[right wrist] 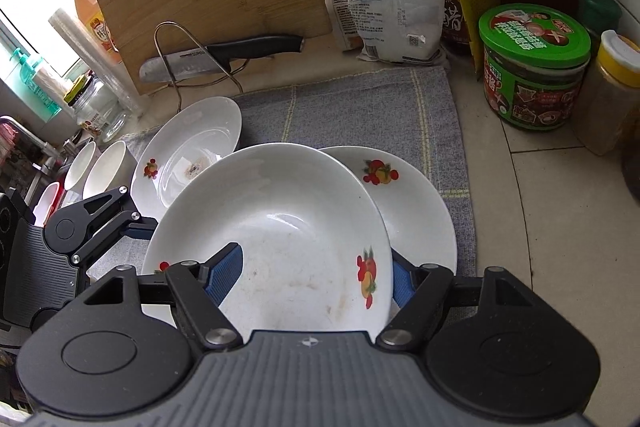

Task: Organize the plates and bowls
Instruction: 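Lower the held plate with the right tool onto the other floral plate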

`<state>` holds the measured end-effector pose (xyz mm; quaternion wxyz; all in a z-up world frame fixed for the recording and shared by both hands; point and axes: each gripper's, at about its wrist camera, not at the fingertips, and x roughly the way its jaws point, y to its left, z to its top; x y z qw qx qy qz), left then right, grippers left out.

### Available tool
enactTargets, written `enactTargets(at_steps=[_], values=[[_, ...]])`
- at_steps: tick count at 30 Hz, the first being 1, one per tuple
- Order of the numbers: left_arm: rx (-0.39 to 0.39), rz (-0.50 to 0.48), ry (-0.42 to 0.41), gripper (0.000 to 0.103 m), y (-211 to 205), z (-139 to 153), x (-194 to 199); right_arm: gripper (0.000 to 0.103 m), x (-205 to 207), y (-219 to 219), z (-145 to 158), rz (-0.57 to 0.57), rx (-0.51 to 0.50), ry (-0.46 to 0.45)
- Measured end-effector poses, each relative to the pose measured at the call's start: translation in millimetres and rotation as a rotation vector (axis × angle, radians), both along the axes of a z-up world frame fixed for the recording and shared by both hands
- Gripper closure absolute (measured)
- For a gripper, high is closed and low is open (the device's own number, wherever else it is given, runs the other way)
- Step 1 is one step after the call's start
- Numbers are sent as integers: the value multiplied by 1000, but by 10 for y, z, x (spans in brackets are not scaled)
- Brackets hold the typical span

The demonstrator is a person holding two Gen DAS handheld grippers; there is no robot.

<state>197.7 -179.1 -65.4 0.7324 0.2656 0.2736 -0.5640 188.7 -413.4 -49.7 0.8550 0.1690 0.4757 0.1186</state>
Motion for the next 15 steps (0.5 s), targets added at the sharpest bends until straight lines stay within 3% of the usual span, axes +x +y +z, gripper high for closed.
enactTargets(at_steps=[9, 15], values=[[12, -27, 22, 5, -225, -80, 160, 24, 80, -200, -96, -43, 6, 7], [14, -44, 85, 4, -285, -81, 251, 24, 117, -279, -160, -56, 18, 17]])
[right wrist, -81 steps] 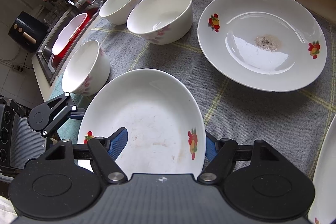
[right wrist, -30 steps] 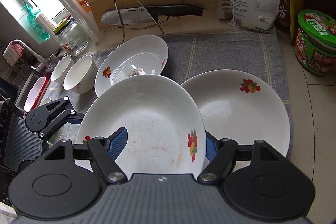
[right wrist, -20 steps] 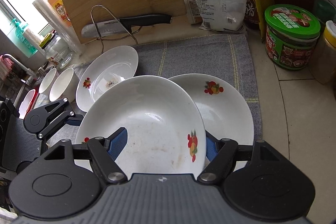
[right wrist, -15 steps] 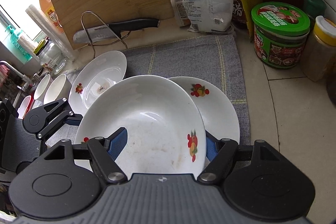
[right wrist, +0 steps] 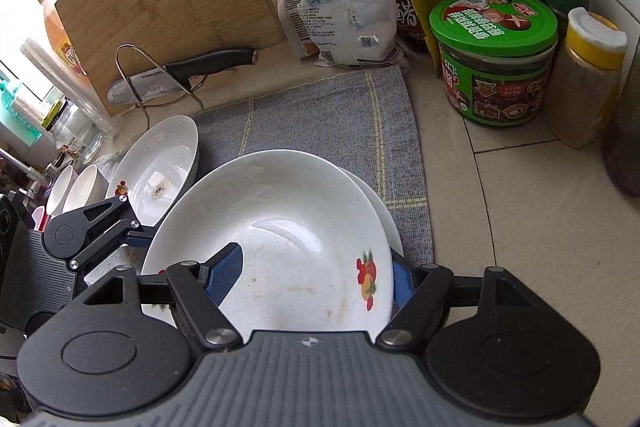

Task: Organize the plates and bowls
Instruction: 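Lower the held plate with the right tool onto the other floral plate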

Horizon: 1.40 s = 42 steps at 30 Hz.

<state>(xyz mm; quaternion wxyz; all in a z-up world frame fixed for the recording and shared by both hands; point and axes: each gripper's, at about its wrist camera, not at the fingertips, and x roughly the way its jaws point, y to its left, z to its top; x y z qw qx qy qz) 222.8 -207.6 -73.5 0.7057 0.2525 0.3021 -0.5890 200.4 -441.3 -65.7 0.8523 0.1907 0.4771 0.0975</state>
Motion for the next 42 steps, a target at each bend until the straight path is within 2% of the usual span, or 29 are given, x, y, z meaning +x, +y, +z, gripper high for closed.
enactTargets(at_steps=[7, 27, 31, 36, 42], values=[[26, -21, 20, 5, -39, -5, 52, 23, 4, -34, -14, -8, 18, 0], [96, -52, 60, 5, -99, 38, 50, 21, 24, 34, 20, -4, -32, 7], [85, -39, 81, 5, -49, 65, 14, 21, 44, 103, 1, 11, -49, 13], [99, -16, 64, 4, 17, 84, -23, 21, 88, 190, -9, 41, -55, 13], [97, 43, 115, 4, 64, 38, 62, 21, 155, 294, -40, 60, -75, 26]])
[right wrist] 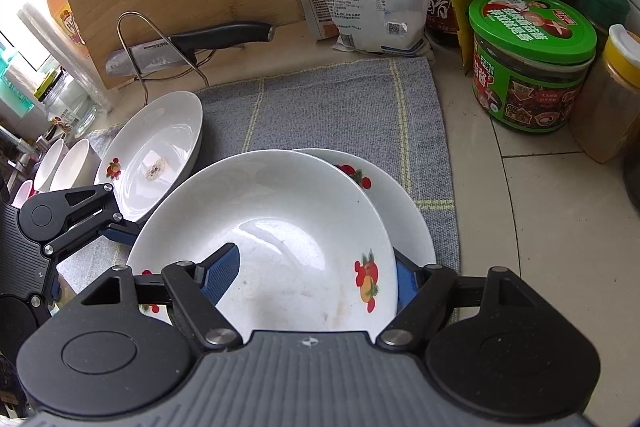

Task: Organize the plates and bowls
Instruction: 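Lower the held plate with the right tool onto the other floral plate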

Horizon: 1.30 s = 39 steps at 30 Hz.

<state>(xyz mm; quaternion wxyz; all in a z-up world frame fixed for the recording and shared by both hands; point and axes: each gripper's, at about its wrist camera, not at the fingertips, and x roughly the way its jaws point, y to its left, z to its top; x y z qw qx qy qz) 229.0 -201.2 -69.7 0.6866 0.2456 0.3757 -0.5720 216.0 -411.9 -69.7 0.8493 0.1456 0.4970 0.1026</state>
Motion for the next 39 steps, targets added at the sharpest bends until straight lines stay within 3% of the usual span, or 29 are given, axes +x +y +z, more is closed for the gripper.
enactTargets(at_steps=[21, 39], values=[[42, -8, -78, 3, -78, -23, 3, 20, -70, -73, -16, -42, 5, 29], [29, -1, -63, 3, -46, 8, -74, 15, -198, -104, 78, -63, 14, 25]])
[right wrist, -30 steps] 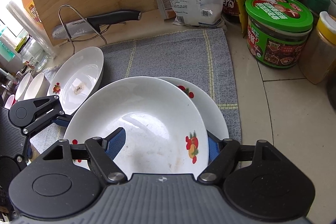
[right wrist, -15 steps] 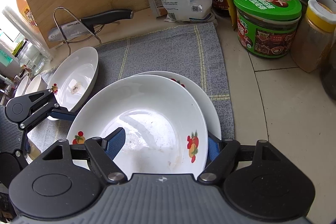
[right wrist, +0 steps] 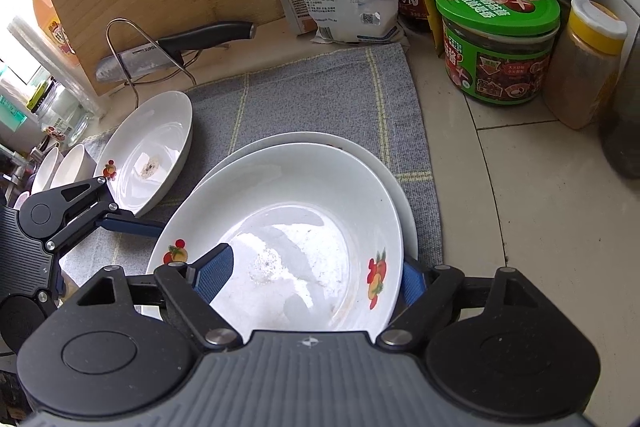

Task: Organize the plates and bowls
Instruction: 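Open the right tool and pull it back from the stacked plates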

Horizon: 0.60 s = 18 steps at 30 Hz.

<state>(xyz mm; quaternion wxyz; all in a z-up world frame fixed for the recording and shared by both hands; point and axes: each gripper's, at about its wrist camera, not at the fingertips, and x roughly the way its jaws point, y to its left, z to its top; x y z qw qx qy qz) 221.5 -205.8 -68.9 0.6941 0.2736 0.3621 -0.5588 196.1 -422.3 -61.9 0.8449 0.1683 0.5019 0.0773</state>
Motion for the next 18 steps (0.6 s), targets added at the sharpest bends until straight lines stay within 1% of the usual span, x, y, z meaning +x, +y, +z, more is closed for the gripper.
enactTargets(at_steps=[6, 11, 13, 18], values=[[0, -9, -3, 3, -13, -9, -9, 13, -74, 17, 36, 1, -10, -3], [-6, -9, -7, 3, -10, -1, -20, 11, -100, 86, 56, 14, -43, 5], [-6, -9, -14, 3, -12, -8, -31, 8, -103, 141, 52, 34, -70, 6], [-6, 2, -13, 3, -5, -14, -30, 3, -129, 229, 56, 62, -125, 15]])
